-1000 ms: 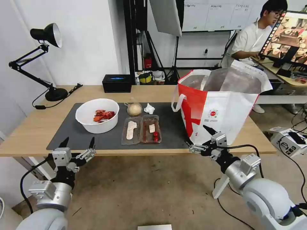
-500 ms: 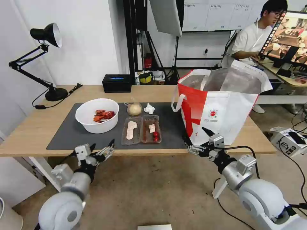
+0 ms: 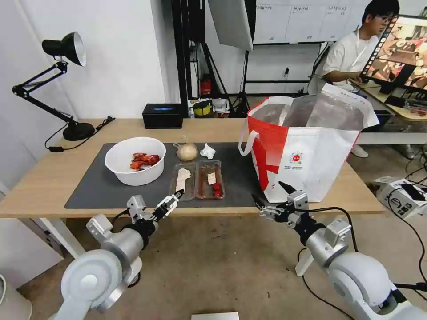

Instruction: Pick up the trash from the table and place it into the takeout bag.

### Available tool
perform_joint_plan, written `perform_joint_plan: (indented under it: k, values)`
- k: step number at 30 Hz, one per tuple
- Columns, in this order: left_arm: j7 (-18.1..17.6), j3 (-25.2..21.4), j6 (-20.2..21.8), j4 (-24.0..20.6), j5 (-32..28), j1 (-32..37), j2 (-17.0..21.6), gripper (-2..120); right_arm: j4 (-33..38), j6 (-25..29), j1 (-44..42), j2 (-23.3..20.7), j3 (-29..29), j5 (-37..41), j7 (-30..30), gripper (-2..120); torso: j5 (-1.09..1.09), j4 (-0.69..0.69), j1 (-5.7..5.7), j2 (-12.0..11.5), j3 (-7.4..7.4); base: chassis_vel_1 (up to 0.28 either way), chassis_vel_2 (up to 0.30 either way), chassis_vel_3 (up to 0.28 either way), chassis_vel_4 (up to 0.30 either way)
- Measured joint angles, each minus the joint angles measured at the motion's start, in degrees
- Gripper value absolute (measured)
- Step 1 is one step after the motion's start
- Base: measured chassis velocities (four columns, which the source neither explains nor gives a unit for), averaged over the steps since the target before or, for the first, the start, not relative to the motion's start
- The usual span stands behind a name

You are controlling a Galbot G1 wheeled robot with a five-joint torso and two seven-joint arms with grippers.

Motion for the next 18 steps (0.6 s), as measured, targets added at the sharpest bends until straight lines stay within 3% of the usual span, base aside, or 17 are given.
perform_joint_plan:
  k: [18]
  values:
    - [-1.0,7.3,-1.8,7.4,2.1,-7.4,-3.0,100,-0.6,0.3,-1.0,-0.2,0.8,-0.6,-0.3,100,0.00,0.00,0.00,0.0,0.00,0.000,0.000,0.000,0.000]
